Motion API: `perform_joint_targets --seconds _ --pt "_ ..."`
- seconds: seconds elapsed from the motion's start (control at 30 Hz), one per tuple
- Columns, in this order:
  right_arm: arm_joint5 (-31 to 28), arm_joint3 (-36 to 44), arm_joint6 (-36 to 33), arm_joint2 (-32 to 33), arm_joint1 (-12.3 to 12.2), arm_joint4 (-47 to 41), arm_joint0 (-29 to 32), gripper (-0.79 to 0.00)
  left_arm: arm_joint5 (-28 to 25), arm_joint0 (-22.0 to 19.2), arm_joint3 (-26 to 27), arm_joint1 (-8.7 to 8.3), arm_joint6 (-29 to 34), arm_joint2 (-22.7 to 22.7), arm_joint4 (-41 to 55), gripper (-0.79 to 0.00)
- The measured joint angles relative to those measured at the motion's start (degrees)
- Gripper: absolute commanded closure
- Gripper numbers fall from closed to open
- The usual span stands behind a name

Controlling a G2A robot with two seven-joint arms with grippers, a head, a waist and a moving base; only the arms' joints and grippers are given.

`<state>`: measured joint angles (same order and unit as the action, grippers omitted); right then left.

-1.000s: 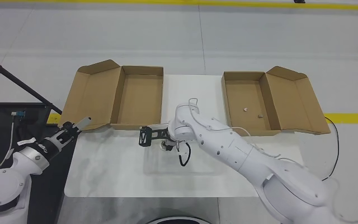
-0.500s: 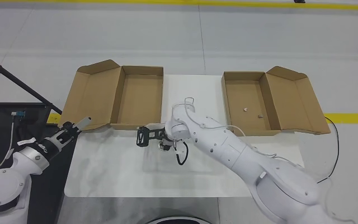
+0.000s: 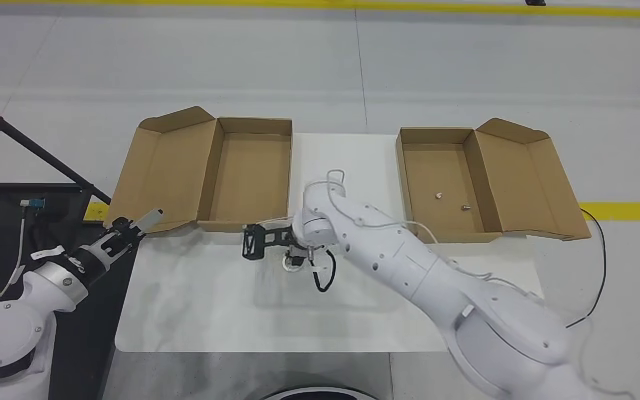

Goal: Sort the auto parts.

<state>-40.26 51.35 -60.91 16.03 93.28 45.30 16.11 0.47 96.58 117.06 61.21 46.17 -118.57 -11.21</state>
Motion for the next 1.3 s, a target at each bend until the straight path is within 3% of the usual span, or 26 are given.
perform_joint_targets --seconds 0.27,0.43,0.7,0.97,1.13,1.3 --pt "-2.1 -4.1 0.7 -0.3 1.5 -0.6 0.0 -0.246 0.0 0.0 0.0 0.0 0.0 0.0 0.0 -0.785" --pt "-3.3 -6.1 0.2 -0.4 2.4 -1.4 -0.2 0.0 0.0 0.0 0.0 0.0 0.0 0.0 0.0 -0.785" --pt "-4.1 -6.6 2.3 0.5 2.9 -1.7 -1.6 0.0 0.0 0.0 0.0 0.0 0.0 0.0 0.0 -0.785" --pt "-4.9 1.1 7.0 6.6 -1.1 3.1 -4.4 0.0 0.0 0.0 0.0 0.0 0.0 0.0 0.0 -0.785" --pt "-1.7 8.6 3.0 10.7 -3.7 5.3 -4.8 0.0 0.0 0.0 0.0 0.0 0.0 0.0 0.0 -0.785" --pt "4.1 10.2 4.2 11.4 -3.7 9.2 -4.1 0.0 0.0 0.0 0.0 0.0 0.0 0.0 0.0 -0.785"
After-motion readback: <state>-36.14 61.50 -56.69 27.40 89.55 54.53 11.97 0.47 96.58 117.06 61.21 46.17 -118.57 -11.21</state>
